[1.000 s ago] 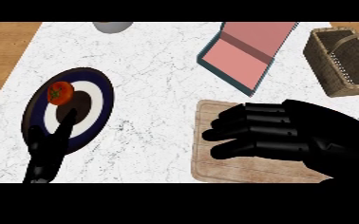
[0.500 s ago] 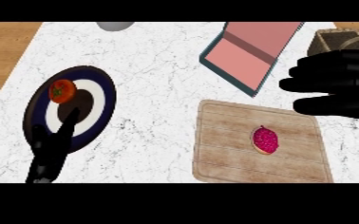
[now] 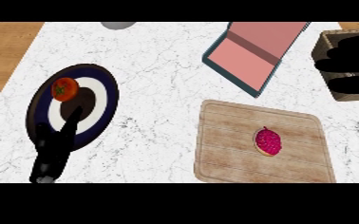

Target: Pick the cupcake from the cutting board and place it in the basket

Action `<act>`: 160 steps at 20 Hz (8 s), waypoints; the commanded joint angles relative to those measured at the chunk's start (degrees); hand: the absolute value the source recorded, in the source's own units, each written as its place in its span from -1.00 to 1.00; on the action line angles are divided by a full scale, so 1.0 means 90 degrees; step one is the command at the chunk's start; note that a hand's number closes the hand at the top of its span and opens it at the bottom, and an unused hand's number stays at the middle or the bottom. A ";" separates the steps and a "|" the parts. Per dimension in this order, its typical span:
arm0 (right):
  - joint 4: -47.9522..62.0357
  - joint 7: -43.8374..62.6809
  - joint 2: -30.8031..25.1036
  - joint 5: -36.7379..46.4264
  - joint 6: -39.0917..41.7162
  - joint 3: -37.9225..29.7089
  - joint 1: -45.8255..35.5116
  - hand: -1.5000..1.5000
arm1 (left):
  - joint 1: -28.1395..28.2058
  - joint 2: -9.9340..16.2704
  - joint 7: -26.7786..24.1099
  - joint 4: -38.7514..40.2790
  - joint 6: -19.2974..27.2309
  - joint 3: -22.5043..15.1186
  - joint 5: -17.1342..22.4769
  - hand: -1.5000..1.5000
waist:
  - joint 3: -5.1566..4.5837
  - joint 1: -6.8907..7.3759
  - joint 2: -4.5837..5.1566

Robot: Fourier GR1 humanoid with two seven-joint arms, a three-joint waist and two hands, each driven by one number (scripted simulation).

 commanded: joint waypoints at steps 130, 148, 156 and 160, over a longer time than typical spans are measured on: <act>0.1479 0.5922 0.2951 0.2519 -0.2593 -0.4564 -0.1510 1.00 | 0.0392 -0.1037 0.0880 -0.0279 -0.0802 0.0702 -0.1036 0.00 | -0.0082 -0.0108 0.0022; 0.5409 0.3259 0.2584 0.3085 -0.4096 -0.4536 -0.1531 1.00 | 0.0529 -0.0970 0.0737 -0.0259 -0.1171 0.0936 -0.0957 0.00 | -0.0073 0.0027 0.0053; 0.6475 0.1906 0.2309 0.3109 -0.4420 -0.4565 -0.1094 1.00 | 0.0476 -0.1256 0.0748 -0.0258 -0.0948 0.0835 -0.1186 0.00 | -0.0071 -0.0018 0.0046; 0.6616 0.1771 0.1929 0.4049 -0.5208 -0.4197 -0.0649 1.00 | 0.0505 -0.1036 0.0692 -0.0219 -0.1208 0.1011 -0.1042 0.00 | -0.0073 0.0014 0.0090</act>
